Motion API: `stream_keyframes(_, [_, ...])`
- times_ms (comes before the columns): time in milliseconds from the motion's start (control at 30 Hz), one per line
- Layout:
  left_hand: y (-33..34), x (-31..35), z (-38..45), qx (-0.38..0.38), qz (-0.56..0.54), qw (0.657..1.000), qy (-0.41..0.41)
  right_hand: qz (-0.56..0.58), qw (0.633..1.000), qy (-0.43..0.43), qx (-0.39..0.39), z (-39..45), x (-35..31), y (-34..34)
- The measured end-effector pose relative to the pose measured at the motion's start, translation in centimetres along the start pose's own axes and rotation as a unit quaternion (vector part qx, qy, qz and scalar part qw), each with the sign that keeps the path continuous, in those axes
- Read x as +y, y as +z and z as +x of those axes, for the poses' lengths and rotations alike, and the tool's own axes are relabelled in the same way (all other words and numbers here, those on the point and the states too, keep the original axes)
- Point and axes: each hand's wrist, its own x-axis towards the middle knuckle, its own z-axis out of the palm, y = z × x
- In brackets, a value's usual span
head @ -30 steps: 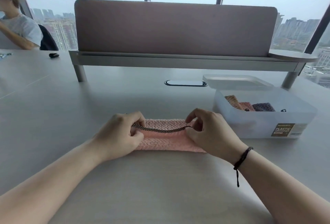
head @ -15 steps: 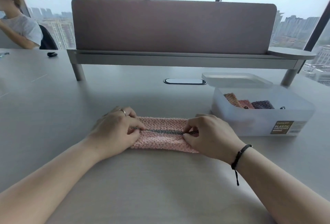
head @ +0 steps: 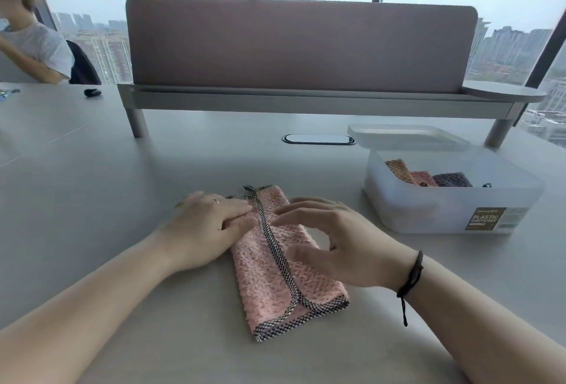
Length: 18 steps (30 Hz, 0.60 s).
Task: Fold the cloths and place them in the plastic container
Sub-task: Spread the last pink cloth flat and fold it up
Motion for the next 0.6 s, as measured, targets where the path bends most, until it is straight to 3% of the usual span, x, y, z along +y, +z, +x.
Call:
stream_keyframes(67, [0.4, 0.2, 0.0, -0.104, -0.005, 0.994, 0.018, -0.049, 0.997, 0.000, -0.059, 0.0, 0.3, 0.4])
stream_keyframes(133, [0.6, 0.3, 0.0, -0.139, -0.003, 0.990, 0.026, -0.062, 0.993, 0.014, -0.096, 0.2, 0.5, 0.8])
stream_keyframes(333, [0.2, 0.6, 0.0, -0.158, -0.017, 0.986, 0.054, -0.113, 0.971, 0.080, -0.193, 0.5, 0.5, 1.3])
stream_keyframes(600, [0.5, 1.2, 0.3, -0.154, 0.028, 0.987, 0.018, -0.122, 0.968, 0.107, -0.193, 0.1, 0.0, 1.4])
